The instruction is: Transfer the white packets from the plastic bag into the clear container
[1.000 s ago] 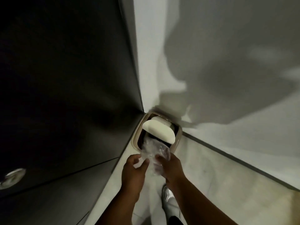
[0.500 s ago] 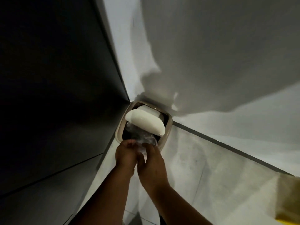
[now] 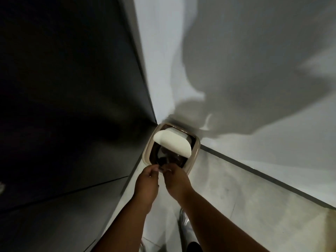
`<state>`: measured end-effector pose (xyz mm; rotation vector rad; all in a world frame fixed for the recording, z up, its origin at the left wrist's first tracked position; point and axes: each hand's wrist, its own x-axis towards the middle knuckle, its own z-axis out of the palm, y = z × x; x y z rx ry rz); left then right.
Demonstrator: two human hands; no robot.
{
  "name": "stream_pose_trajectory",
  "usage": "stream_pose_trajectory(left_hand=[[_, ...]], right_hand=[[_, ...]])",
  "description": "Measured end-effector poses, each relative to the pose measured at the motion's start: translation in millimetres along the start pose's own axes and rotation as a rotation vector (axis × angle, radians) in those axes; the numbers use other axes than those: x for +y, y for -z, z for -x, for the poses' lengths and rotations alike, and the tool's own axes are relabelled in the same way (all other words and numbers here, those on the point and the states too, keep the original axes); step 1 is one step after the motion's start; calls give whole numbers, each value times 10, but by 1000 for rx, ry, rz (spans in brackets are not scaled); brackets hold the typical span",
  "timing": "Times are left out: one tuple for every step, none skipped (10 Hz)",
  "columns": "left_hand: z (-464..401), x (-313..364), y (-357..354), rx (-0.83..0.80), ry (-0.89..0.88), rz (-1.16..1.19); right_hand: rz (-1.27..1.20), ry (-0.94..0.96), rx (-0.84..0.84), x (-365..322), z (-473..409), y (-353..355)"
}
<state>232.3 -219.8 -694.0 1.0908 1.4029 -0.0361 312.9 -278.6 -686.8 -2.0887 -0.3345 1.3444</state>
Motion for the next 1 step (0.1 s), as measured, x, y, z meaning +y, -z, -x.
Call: stream_pose_trajectory(left_hand=[[289,147,96,38,-39,-53]], right_hand=[[-42,26,85,-160,328,57]])
